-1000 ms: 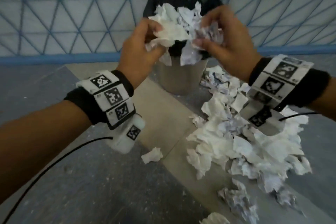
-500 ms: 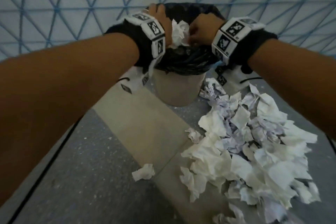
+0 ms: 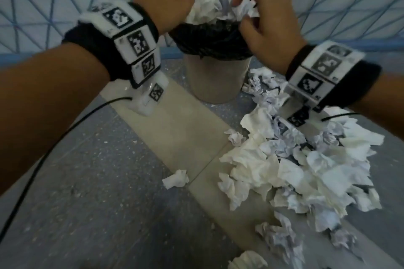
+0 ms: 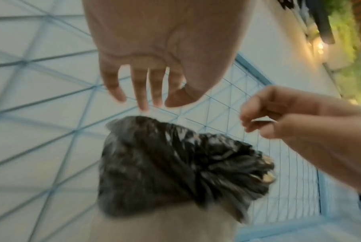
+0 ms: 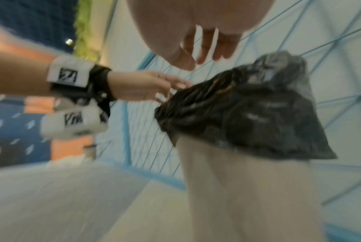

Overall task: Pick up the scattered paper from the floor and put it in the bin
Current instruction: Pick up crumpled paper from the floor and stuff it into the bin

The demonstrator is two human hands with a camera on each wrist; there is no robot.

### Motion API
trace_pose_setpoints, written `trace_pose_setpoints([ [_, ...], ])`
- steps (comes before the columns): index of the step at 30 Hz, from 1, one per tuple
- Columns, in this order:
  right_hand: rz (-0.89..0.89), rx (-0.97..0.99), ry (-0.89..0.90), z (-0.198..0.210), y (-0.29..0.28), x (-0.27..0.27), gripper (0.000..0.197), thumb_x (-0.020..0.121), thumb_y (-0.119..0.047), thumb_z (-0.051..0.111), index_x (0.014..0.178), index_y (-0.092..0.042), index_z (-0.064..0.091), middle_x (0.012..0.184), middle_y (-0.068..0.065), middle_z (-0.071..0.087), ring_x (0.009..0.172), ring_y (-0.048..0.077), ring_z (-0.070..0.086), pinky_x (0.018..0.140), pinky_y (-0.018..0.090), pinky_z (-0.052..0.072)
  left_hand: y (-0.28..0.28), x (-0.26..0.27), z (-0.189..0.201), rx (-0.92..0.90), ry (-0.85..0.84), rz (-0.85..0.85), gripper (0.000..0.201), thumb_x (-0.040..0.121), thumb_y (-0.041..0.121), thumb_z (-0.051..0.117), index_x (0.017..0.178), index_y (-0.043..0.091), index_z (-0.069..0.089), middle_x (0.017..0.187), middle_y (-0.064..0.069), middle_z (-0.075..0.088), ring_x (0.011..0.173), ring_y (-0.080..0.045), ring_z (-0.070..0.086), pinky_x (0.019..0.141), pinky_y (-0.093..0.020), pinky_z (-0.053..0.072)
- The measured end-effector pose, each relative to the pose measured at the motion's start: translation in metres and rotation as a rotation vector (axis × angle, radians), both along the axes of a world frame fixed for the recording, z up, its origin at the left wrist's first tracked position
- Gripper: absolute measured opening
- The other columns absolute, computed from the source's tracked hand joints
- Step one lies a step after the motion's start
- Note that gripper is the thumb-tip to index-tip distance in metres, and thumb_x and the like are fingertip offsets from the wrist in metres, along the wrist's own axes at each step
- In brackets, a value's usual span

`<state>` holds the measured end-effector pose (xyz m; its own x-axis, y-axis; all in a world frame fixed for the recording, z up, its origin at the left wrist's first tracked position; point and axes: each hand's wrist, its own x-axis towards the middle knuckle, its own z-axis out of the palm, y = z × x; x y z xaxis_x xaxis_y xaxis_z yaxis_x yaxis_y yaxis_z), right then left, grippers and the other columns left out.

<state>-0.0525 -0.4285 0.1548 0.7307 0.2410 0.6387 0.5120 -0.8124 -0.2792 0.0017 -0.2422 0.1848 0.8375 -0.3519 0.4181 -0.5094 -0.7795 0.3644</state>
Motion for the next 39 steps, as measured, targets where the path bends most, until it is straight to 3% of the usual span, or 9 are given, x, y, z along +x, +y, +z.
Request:
trace_pose_setpoints([
  [3,0.303,-0.309,0.085,-0.043,0.007,-0.045,0.013,0.073,-0.005,0.048,0.081,-0.003,0.057,0.088,0.021,0.058,0.084,0.026,0.039,0.072,0.033,0.03,0.03,-0.046,-0.04,-0.26,-0.067,0.049,0.04,0.077,0.009,0.045,0.115,-0.001,0.053,0.108,-0.018,0.054,0.098,-0.03,0.053,0.085,-0.03,0.041],
  [7,0.719,-0.678,0.375,-0.102,0.006,-0.096,0.004,0.078,-0.012,0.058,0.08,-0.011,0.061,0.084,0.011,0.063,0.077,0.023,0.05,0.064,0.032,0.045,0.056,-0.129,-0.134,-0.057,0.504,0.043,0.032,0.076,0.011,0.054,0.107,0.005,0.054,0.114,-0.016,0.05,0.103,-0.031,0.051,0.09,-0.034,0.041],
  [11,1.0,-0.911,0.534,-0.138,0.009,-0.154,0.046,0.079,-0.047,0.062,0.116,-0.02,0.056,0.111,0.01,0.061,0.095,0.028,0.057,0.075,0.037,0.052,0.073,-0.183,-0.192,0.329,0.851,-0.019,0.041,0.08,0.025,0.067,0.118,0.02,0.051,0.128,-0.01,0.042,0.119,-0.032,0.041,0.097,-0.041,0.042],
  [15,1.232,-1.099,0.568,-0.176,0.022,-0.216,0.069,0.066,-0.055,0.071,0.127,-0.032,0.051,0.124,0.007,0.059,0.1,0.029,0.058,0.073,0.032,0.054,0.072,-0.202,-0.207,0.342,0.918,-0.02,0.032,0.087,0.022,0.06,0.117,0.017,0.052,0.127,-0.011,0.044,0.117,-0.031,0.044,0.094,-0.039,0.041],
  [19,1.285,-0.835,0.526,-0.192,0.028,-0.23,0.02,0.069,-0.006,0.075,0.089,-0.007,0.07,0.091,0.019,0.069,0.076,0.035,0.066,0.053,0.033,0.058,0.063,-0.209,-0.21,0.258,0.866,-0.063,0.017,0.09,0.01,0.05,0.107,0.013,0.052,0.106,-0.012,0.054,0.095,-0.03,0.055,0.075,-0.034,0.041],
  [23,1.137,-0.745,0.605,-0.165,0.011,-0.199,0.02,0.072,0.0,0.067,0.091,0.0,0.066,0.094,0.022,0.066,0.086,0.037,0.063,0.059,0.037,0.057,0.034,-0.212,-0.197,-0.038,0.758,-0.052,0.021,0.088,0.001,0.047,0.105,0.012,0.05,0.088,-0.009,0.052,0.077,-0.023,0.051,0.061,-0.026,0.032],
  [28,1.141,-1.0,0.615,-0.142,-0.038,-0.205,0.027,0.07,-0.031,0.063,0.095,-0.021,0.067,0.114,0.005,0.064,0.106,0.026,0.057,0.081,0.032,0.054,-0.018,-0.224,-0.2,-0.047,0.778,-0.257,0.031,0.078,0.012,0.052,0.108,0.015,0.059,0.131,-0.011,0.045,0.122,-0.029,0.043,0.101,-0.03,0.035],
  [33,1.08,-1.129,0.661,-0.156,-0.064,-0.222,0.033,0.065,-0.033,0.071,0.097,-0.03,0.065,0.126,0.003,0.06,0.107,0.028,0.056,0.082,0.033,0.057,-0.047,-0.235,-0.214,0.449,0.72,-0.373,0.054,0.08,0.026,0.06,0.129,0.036,0.041,0.158,-0.003,-0.001,0.144,-0.034,0.001,0.111,-0.05,0.025],
  [39,0.932,-1.002,0.585,-0.176,-0.064,-0.206,0.03,0.065,-0.016,0.078,0.094,-0.019,0.068,0.116,0.008,0.064,0.094,0.022,0.049,0.061,0.024,0.057,-0.054,-0.224,-0.223,0.388,0.685,-0.356,0.029,0.091,0.01,0.044,0.118,0.016,0.051,0.135,-0.009,0.043,0.123,-0.026,0.038,0.098,-0.036,0.04],
])
